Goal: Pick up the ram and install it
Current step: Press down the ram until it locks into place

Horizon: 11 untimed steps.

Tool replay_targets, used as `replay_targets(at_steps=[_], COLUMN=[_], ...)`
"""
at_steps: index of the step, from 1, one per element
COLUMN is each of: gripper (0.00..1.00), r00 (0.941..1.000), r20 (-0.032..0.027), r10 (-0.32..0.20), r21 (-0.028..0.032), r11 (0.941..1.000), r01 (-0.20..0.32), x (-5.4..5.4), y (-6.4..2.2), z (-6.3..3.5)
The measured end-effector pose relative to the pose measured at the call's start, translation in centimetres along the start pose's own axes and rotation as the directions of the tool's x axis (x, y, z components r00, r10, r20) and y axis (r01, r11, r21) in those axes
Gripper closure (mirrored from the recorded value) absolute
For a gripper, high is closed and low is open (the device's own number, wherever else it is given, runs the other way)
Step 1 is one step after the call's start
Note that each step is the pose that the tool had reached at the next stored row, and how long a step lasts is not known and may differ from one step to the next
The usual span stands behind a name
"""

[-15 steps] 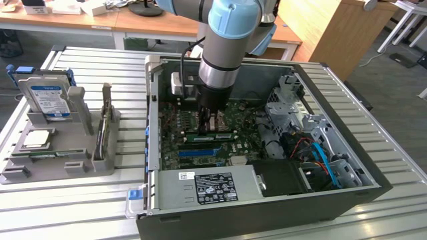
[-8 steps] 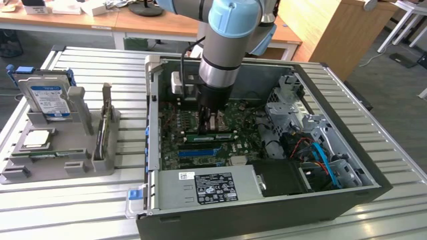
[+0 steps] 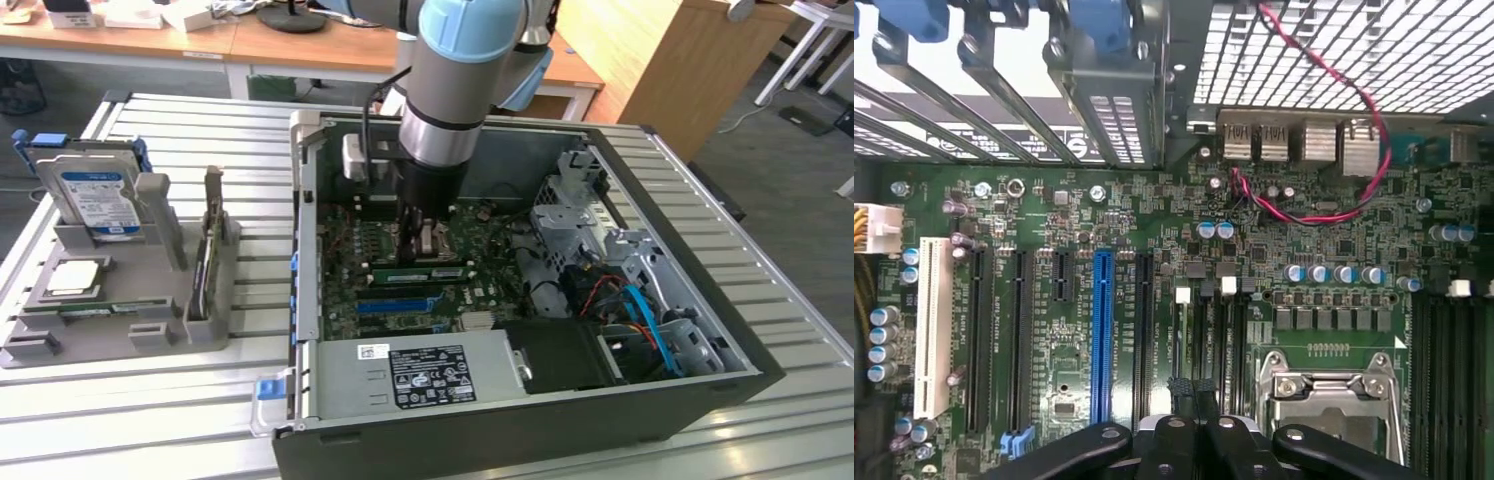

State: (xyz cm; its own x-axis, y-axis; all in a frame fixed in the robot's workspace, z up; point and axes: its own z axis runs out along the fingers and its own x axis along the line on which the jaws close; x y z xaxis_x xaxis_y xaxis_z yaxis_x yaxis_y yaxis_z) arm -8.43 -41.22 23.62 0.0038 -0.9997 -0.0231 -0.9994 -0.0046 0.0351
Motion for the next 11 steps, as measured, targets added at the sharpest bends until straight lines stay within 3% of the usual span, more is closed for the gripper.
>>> replay_targets(at_steps=[11], gripper=[0.89], r00=[1.0], r20=[0.0001], r10=[0.0], r21=[0.0001], r11=[1.0], r01=[0.0], x=[0.0], y=[0.06], z=[-1.65])
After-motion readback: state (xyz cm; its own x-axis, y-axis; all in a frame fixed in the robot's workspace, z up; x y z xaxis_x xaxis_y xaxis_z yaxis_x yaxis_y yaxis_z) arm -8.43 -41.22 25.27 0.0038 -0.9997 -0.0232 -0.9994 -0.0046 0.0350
